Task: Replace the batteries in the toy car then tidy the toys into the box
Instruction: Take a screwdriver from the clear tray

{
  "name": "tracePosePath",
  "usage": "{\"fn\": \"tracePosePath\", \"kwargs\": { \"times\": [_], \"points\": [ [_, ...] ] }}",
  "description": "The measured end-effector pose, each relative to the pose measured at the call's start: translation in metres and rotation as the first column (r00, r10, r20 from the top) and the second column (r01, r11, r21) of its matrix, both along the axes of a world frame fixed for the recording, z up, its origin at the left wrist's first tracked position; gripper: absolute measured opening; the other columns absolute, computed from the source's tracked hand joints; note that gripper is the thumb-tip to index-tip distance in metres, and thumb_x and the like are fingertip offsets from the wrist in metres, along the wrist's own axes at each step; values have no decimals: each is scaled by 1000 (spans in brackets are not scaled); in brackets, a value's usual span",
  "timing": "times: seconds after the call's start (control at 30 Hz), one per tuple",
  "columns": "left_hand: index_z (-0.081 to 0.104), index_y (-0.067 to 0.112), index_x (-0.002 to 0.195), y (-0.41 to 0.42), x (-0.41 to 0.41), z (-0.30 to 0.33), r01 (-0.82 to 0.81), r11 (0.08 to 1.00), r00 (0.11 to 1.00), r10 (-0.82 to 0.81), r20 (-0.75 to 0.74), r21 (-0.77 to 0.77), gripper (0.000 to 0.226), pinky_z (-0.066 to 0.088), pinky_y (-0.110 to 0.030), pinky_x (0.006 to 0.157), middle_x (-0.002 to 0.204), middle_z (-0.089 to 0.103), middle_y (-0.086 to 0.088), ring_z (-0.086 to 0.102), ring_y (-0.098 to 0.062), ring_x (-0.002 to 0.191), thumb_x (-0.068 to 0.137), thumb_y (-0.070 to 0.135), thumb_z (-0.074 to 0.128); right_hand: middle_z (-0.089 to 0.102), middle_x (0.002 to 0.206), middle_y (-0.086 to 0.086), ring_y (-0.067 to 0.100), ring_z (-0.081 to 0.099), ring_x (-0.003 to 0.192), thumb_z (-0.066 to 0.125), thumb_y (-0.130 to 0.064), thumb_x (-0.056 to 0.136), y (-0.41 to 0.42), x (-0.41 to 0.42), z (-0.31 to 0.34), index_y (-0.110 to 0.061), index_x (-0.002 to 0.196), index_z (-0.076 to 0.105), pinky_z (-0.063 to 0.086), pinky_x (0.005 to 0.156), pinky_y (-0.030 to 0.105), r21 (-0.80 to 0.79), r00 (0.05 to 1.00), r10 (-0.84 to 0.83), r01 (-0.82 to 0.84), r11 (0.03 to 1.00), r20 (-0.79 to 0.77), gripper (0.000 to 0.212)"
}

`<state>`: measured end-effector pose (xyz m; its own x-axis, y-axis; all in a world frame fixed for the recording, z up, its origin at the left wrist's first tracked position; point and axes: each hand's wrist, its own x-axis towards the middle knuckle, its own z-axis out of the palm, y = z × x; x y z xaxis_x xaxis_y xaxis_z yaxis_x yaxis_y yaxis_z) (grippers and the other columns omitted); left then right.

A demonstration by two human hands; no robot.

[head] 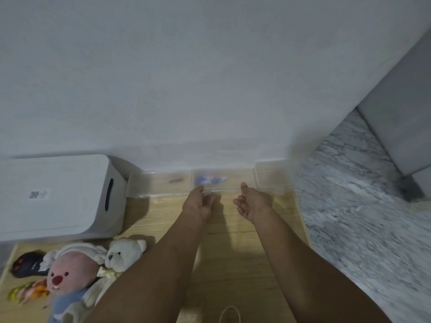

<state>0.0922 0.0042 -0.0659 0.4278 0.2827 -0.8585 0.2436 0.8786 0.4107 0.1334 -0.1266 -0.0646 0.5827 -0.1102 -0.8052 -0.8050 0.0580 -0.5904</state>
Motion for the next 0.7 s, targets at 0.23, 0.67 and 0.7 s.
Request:
{"fn": "tracePosePath", "kwargs": {
  "times": [0.23, 0.67, 0.7],
  "points": [
    [53, -1, 97, 1, 6, 10, 5, 1000, 1000, -5, 4, -9, 14, 51, -32, 71, 84, 47, -8, 54, -23, 71, 97, 12, 56, 66, 76, 6, 17, 69, 65, 73, -31, 85, 2, 8, 11, -6, 89, 63, 52, 59, 28, 23, 996, -38, 36, 999, 76, 27],
    [58, 5, 88, 27, -19, 8, 116, 982, 988, -99, -118, 152, 35, 46, -35, 60, 79, 54, -8, 50, -24, 64, 91, 39, 54, 66, 80, 6, 16, 66, 68, 71, -32, 86, 12, 12, 14, -3, 100, 63, 54, 58, 30, -1, 988, -86, 87, 996, 129, 33],
    [57, 5, 87, 31, -22, 8, 113, 982, 988, -95, -124, 149, 29, 46, -35, 61, 80, 54, -9, 51, -25, 65, 91, 34, 52, 66, 81, 6, 16, 66, 68, 73, -30, 85, 13, 11, 13, -4, 101, 63, 52, 55, 28, -2, 989, -82, 83, 997, 120, 32]
  ]
}}
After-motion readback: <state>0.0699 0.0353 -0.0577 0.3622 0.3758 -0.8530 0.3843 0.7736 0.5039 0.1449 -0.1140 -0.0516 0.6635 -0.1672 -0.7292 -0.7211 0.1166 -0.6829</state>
